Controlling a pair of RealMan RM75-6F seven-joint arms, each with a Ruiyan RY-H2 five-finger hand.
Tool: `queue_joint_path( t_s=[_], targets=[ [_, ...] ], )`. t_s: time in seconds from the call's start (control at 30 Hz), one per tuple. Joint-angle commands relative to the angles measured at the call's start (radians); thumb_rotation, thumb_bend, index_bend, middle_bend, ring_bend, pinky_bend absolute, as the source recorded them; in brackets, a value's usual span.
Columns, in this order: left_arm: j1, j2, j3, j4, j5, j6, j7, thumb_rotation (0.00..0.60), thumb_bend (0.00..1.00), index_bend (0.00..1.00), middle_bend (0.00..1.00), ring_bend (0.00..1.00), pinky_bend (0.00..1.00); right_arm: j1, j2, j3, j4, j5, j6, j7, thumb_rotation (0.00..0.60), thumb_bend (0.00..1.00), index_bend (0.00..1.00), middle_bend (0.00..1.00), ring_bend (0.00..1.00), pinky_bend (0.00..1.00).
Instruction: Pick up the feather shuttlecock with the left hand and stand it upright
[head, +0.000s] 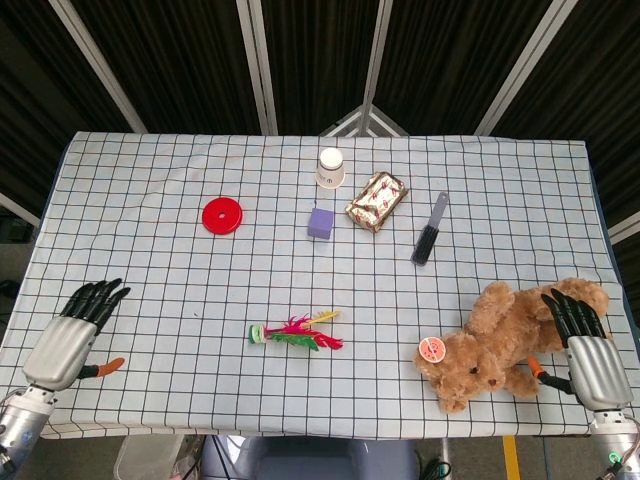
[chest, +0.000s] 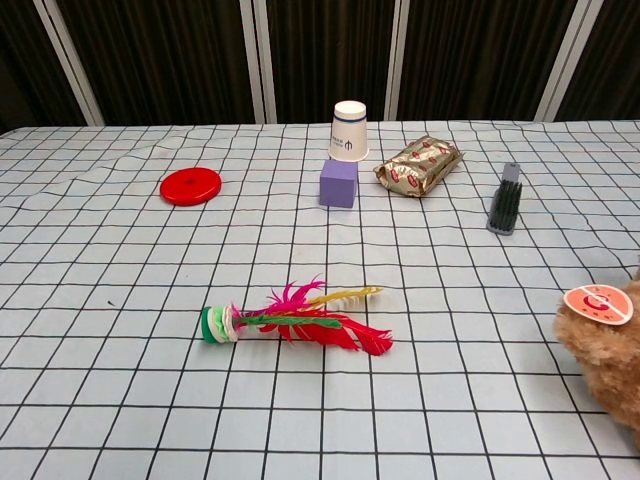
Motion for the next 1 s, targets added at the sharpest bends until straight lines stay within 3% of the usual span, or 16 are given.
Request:
queue_joint_path(
  t_s=[0.03,0.27,0.47,0.67,1.0],
  targets=[
    [-0.066,0.009,-0.009,-0.007,0.049,-0.068,0.026,0.600,0.17,0.05,0.00,0.00,0.00,0.000,0.000,0.000,0.000,0.001,-0.001,0.001,0.600,0.34,0.00,0.00,0.00,0.00],
    [-0.172,-0.093,-0.050,-0.046,0.027,-0.196,0.137,0.600,0.29,0.27,0.00,0.00,0.00,0.001,0.001,0.000,-0.003,0.002,-0.003,0.002,0.600,0.34,0.00,0.00,0.00,0.00],
    [-0.230,-0.249,-0.084,-0.031,-0.048,-0.275,0.273,0.600,0.36,0.33,0.01,0.00,0.00,0.001,0.002,0.002,-0.002,0.006,-0.005,0.006,0.600,0.34,0.00,0.00,0.00,0.00],
    [-0.275,-0.417,-0.121,0.018,-0.127,-0.303,0.407,0.600,0.37,0.35,0.02,0.00,0.00,0.000,0.004,0.003,-0.003,0.008,-0.004,0.014,0.600,0.34,0.00,0.00,0.00,0.00],
    [-0.373,-0.594,-0.171,0.082,-0.231,-0.366,0.522,0.600,0.38,0.38,0.03,0.00,0.00,0.001,0.003,0.005,-0.006,0.019,-0.011,0.022,0.600,0.34,0.00,0.00,0.00,0.00]
  ],
)
